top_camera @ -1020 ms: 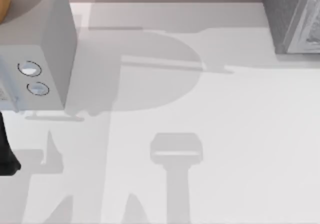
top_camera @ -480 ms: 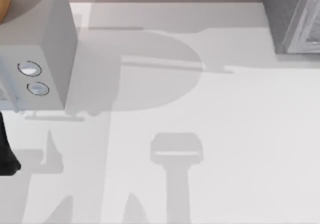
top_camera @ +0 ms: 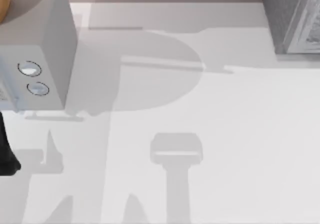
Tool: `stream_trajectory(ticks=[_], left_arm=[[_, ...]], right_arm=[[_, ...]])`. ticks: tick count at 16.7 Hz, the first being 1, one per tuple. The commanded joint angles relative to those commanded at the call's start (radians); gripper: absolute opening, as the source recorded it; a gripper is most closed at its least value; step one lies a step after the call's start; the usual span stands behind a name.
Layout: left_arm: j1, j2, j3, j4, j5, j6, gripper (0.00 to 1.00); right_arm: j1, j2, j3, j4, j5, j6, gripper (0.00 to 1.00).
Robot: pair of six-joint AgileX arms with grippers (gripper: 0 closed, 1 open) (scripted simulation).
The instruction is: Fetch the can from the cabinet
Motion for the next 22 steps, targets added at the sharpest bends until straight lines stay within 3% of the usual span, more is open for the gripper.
stream_trajectory(ticks=[4,10,22], left_arm=[[0.0,0.0,0.0,0.0,0.0,0.0,1.0],[0.0,0.0,0.0,0.0,0.0,0.0,1.0],[0.0,0.0,0.0,0.0,0.0,0.0,1.0]], right_arm=[[0.02,-0.035,0.0,-0.181,-0.002,-0.164,0.0],[0.024,-0.041,0.001,-0.208,-0.002,-0.19,0.0],[0.024,-0.041,0.001,-0.208,-0.002,-0.19,0.9]])
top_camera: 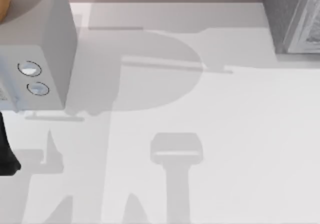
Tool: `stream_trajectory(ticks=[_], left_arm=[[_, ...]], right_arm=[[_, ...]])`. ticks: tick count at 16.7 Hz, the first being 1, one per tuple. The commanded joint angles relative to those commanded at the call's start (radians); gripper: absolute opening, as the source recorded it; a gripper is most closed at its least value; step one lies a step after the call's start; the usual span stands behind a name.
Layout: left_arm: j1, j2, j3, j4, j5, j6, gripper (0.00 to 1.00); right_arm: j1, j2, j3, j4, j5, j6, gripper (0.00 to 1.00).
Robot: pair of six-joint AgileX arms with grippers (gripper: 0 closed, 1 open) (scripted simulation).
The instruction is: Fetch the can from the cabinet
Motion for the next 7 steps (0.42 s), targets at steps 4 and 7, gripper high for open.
stream_trajectory(ticks=[4,7], left_arm=[[0.0,0.0,0.0,0.0,0.0,0.0,1.0],[0.0,0.0,0.0,0.0,0.0,0.0,1.0]], right_arm=[[0.0,0.0,0.0,0.0,0.0,0.0,1.0],[0.0,0.0,0.0,0.0,0.0,0.0,1.0]])
